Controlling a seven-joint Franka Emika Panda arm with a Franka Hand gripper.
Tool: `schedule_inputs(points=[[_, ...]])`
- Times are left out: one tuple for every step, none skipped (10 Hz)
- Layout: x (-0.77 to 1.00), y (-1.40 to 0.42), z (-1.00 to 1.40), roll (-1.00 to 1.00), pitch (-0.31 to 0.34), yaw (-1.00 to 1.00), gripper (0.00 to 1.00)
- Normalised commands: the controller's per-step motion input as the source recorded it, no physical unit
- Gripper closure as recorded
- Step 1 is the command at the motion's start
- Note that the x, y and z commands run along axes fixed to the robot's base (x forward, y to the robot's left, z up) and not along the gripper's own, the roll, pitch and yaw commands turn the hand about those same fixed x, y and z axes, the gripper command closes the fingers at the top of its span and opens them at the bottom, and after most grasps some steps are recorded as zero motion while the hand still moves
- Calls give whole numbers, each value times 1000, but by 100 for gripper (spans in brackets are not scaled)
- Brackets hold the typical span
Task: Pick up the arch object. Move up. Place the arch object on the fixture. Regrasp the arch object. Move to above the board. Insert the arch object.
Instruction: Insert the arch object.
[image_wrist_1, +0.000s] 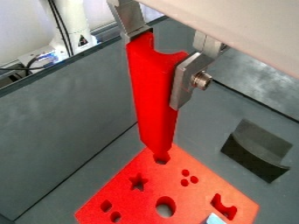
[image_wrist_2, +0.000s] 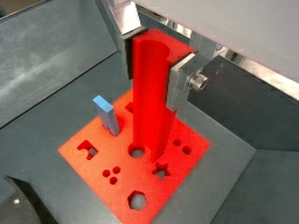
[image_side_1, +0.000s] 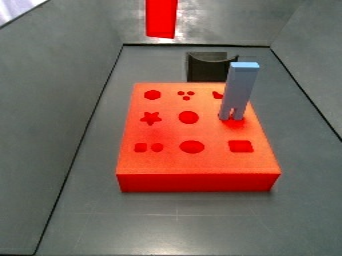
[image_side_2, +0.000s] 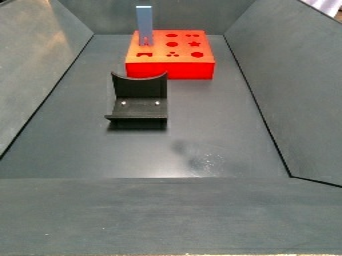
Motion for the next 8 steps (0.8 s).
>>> schedule_inputs(points=[[-66, 0, -54, -11, -89, 0, 100], [297, 0, -209, 0, 0, 123, 100], [823, 109, -400, 14, 26, 129, 100], [1000, 189, -471, 0, 67, 86, 100], [1000, 200, -486, 0, 83, 86, 100], [1000, 200, -483, 0, 80, 86, 100], [1000, 177, -457, 0, 74, 60, 100], [1000, 186, -434, 0, 73, 46, 100]])
